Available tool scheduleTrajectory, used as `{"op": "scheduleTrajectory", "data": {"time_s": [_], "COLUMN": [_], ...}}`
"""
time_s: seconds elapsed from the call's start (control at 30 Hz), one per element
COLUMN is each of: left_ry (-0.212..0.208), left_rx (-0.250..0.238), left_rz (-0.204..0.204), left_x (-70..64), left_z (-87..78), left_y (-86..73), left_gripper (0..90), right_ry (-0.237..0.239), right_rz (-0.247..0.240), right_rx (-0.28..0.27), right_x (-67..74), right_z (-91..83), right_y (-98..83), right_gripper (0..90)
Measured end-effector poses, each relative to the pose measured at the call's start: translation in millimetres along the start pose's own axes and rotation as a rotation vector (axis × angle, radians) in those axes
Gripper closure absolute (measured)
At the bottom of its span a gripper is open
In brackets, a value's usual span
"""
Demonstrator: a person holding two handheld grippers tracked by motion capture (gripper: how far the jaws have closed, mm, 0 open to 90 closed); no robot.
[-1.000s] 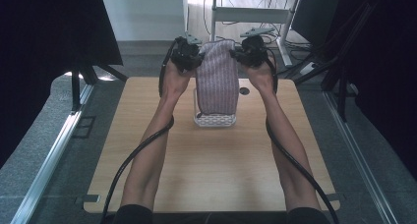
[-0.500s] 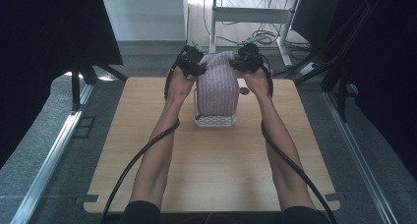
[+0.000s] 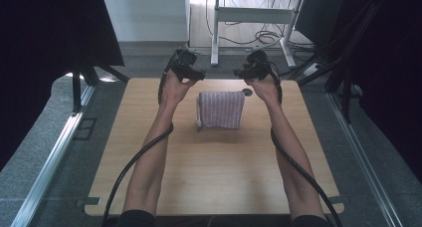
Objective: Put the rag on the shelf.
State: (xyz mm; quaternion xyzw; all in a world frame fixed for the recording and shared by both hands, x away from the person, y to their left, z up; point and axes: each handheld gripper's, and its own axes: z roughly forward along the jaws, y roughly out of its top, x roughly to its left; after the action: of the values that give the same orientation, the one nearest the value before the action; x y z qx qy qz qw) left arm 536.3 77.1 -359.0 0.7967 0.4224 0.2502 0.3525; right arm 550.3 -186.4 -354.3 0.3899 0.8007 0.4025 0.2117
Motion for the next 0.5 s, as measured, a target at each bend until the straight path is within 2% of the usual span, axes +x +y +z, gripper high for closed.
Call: {"op": "scheduleTrajectory", "data": {"time_s": [0.03,0.1,0.27,0.5], "left_ry": [-0.024,-0.039,-0.107,-0.158], "left_rx": [0.007,-0.002,-0.013,-0.01], "left_rz": [-0.004,-0.021,-0.047,-0.022], "left_x": [1.8,2.3,2.7,-4.8], "left_z": [-1.0,-5.0,-16.6,-26.8], "left_y": [-0.4,-1.6,-2.1,-3.9], "left_gripper": [26.6,25.3,20.5,16.3], "right_ry": [0.002,0.014,0.049,0.092], "right_rz": [0.002,0.009,0.018,-0.005], "right_rx": [-0.005,-0.013,-0.025,-0.016], "right_x": [0.2,0.5,3.0,12.0], "right_z": [-1.6,-5.4,-16.5,-27.1], "right_y": [-0.7,-1.7,-3.3,-9.0], "right_gripper": [44.1,41.9,36.0,29.1]}}
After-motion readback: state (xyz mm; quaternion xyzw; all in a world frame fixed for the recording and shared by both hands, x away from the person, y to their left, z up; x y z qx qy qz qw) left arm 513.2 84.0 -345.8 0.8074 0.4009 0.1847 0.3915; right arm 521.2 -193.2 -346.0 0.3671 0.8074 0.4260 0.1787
